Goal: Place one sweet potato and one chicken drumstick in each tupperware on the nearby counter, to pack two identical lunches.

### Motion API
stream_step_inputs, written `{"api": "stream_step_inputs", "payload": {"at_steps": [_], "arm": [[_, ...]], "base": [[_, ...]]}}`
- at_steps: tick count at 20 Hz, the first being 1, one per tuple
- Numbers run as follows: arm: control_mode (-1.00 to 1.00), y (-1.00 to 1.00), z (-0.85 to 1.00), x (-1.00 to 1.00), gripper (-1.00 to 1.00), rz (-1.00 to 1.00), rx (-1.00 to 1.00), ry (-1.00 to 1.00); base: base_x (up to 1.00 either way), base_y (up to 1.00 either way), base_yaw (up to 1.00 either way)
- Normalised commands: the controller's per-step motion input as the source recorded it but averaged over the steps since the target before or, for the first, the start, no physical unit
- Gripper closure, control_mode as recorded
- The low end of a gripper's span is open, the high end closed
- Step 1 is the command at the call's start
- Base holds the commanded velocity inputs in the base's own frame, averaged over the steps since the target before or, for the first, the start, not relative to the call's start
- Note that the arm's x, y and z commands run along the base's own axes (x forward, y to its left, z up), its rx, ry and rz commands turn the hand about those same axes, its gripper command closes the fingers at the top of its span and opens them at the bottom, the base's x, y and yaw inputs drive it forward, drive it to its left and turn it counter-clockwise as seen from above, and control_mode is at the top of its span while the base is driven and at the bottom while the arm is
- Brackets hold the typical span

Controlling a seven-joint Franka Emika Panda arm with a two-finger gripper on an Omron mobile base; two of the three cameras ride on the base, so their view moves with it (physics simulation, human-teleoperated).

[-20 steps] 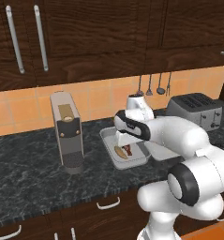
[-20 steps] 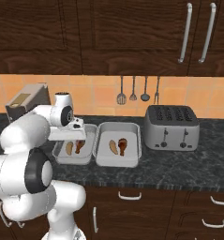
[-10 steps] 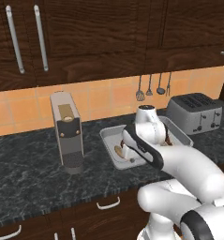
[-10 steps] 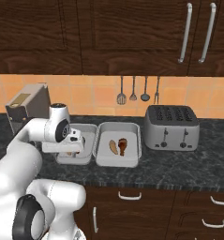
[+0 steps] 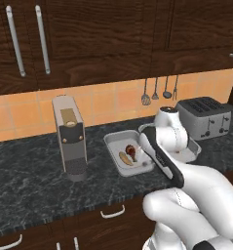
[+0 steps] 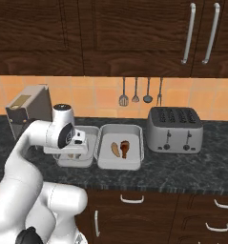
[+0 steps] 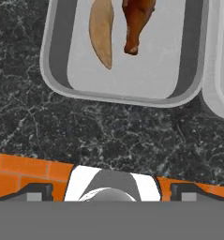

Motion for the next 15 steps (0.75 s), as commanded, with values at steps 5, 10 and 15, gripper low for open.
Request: {"api": "stream_step_inputs", "payload": {"at_steps": [5, 10, 15], "arm": [[-1.00, 0.00, 0.83, -0.01, -1.00, 0.00, -0.08, 0.00], [-1.00, -0.08, 0.27, -0.65, -1.00, 0.00, -0.01, -0.10], [-1.00, -0.21, 0.01, -0.85, -1.00, -0.02, 0.03, -0.22]], "base": [[0.00, 0.00, 0.00], [0.00, 0.00, 0.00], [0.00, 0.00, 0.00]]}}
